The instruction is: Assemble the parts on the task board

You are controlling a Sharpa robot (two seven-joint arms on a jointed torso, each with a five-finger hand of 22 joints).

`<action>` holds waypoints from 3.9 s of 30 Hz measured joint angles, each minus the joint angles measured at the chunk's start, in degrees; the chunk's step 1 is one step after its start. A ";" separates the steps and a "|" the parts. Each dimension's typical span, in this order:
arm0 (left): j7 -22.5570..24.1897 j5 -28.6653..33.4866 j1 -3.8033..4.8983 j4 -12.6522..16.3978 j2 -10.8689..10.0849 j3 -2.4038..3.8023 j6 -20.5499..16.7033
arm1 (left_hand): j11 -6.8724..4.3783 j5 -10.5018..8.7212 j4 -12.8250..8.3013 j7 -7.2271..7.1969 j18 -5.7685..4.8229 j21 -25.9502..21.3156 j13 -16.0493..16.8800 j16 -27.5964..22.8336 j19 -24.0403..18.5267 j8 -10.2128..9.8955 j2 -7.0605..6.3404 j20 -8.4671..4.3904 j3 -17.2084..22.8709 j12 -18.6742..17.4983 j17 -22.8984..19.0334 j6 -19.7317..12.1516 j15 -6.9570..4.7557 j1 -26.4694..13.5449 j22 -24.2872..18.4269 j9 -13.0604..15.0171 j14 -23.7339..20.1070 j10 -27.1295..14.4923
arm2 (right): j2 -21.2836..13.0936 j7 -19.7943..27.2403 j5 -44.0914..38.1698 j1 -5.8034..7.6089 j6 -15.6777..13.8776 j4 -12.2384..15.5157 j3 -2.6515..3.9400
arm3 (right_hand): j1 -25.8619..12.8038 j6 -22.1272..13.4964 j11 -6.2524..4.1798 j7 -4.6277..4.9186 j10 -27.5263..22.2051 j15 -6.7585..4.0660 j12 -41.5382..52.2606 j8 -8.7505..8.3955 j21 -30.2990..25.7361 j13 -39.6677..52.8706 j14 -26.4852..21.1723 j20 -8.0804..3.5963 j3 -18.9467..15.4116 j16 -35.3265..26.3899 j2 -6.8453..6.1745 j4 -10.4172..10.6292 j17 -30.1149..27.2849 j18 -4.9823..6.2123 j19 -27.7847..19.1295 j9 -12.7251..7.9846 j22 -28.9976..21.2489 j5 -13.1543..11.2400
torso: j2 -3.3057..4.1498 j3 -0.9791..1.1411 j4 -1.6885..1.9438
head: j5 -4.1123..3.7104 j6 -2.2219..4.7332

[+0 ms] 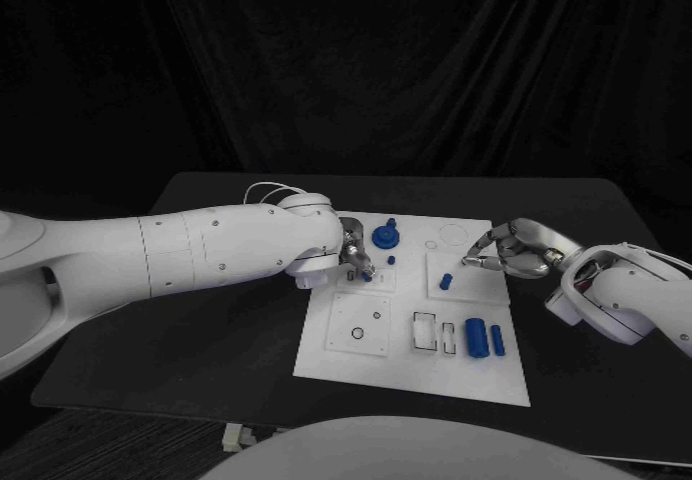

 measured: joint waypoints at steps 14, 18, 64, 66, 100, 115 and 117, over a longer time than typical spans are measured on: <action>0.00 0.03 -0.01 -0.20 0.15 -0.02 0.76 | 0.00 0.07 0.00 0.07 0.00 -0.22 0.00 0.00 0.00 0.20 0.15 0.00 0.00 0.00 0.00 0.07 0.00 0.15 0.00 0.03 0.00 0.00 | 0.00 0.00 0.00 -0.10 0.01 -0.02 0.00 | 0.00 0.00 0.00 0.00 0.00 0.00 0.00 0.00 0.00 0.00 0.00 0.00 0.00 0.00 0.00 0.00 0.00 0.00 0.00 -0.01 0.00 0.00 | -0.01 0.00 0.00 | 0.07 0.00; 0.01 0.03 -0.01 -0.50 0.34 0.00 0.98 | 0.00 0.07 0.00 -0.04 0.00 -0.22 0.00 0.00 0.00 0.20 0.15 0.00 0.00 0.00 0.00 -0.04 0.00 0.15 0.00 0.09 0.00 0.00 | 0.00 0.00 0.00 -0.12 0.01 -0.02 0.00 | 0.00 0.00 0.00 0.00 0.00 0.00 0.00 0.00 0.00 0.00 0.00 0.00 0.00 0.00 0.00 0.00 0.00 0.00 0.00 -0.01 -0.01 0.00 | -0.01 0.00 0.00 | 0.07 0.00; -1.13 -0.01 -0.13 -2.48 1.83 -0.06 3.10 | -0.82 -22.73 6.20 -1.41 0.00 -2.82 0.00 0.00 0.00 -2.05 -1.04 -0.43 -5.58 -0.24 0.00 0.53 -0.42 -2.96 0.00 -1.75 0.00 0.02 | -0.11 0.00 0.00 -0.28 0.05 -0.03 0.00 | 0.23 0.00 0.00 0.00 0.00 0.00 0.00 0.00 0.00 0.04 0.00 0.21 -0.16 0.00 0.23 -0.16 0.00 0.00 0.21 -0.02 0.02 0.00 | 0.00 -0.01 -0.01 | 0.08 0.00; -1.24 -0.01 -0.16 -2.56 1.84 -0.07 3.24 | -0.82 -23.36 7.26 -1.22 0.00 -2.90 0.00 0.00 0.00 -2.06 -0.96 -0.43 -6.64 -0.24 0.00 0.34 -0.42 -3.60 0.00 -1.75 0.00 0.02 | -0.11 0.00 0.00 -0.35 0.05 -0.03 0.00 | 0.23 0.00 0.00 0.00 0.00 0.00 0.00 0.00 0.00 0.04 0.00 0.21 -0.16 0.00 0.23 -0.16 0.00 0.00 0.21 -0.02 0.01 0.00 | 0.00 -0.01 0.00 | 0.08 0.00; -1.24 0.00 -0.20 -1.32 0.40 -0.07 2.72 | -0.40 -24.51 14.13 -0.83 0.00 -3.55 0.00 0.00 0.00 -0.93 -2.28 -0.42 -15.78 -0.46 0.03 -0.06 -0.41 -7.58 0.00 -0.66 0.00 0.00 | -0.44 0.02 0.00 -0.84 0.08 -0.06 0.00 | 0.23 0.00 0.21 0.00 -0.21 0.20 0.00 0.00 -0.29 0.02 -0.20 0.21 -0.16 0.00 0.23 -0.16 0.00 -0.01 0.21 0.04 0.00 0.00 | -0.01 0.00 0.01 | 0.02 0.00; 1.64 0.00 1.86 2.64 -3.00 -0.06 -1.21 | -0.40 -24.51 14.23 -1.69 -0.01 -3.20 0.00 0.00 0.00 0.82 -2.19 -0.42 -21.07 -0.46 0.03 0.37 -0.41 -10.66 0.00 0.64 0.00 0.00 | -0.74 0.13 0.00 -0.85 -0.09 -0.09 0.00 | 0.23 0.00 0.21 0.00 -0.21 0.20 0.00 0.00 -0.28 0.01 -0.20 0.21 -0.48 0.00 0.23 0.16 0.00 0.00 0.21 0.03 0.00 0.00 | -0.04 -0.01 0.01 | -0.33 0.00; 1.92 0.00 2.66 3.08 -3.55 -0.04 -1.68 | -0.65 -24.51 14.16 -1.78 -0.01 -3.19 0.00 0.00 0.00 1.20 -1.43 -0.42 -21.14 -0.46 0.03 0.46 -0.43 -9.83 0.00 0.92 -0.02 -0.14 | -0.79 0.25 0.00 -0.85 -0.19 -0.09 0.00 | 0.23 0.00 0.21 0.00 -0.21 0.20 0.00 0.00 -0.28 0.01 -0.20 0.21 -0.48 0.00 0.23 0.16 0.00 0.00 0.21 0.03 0.02 0.00 | -0.06 -0.02 0.00 | -0.33 0.00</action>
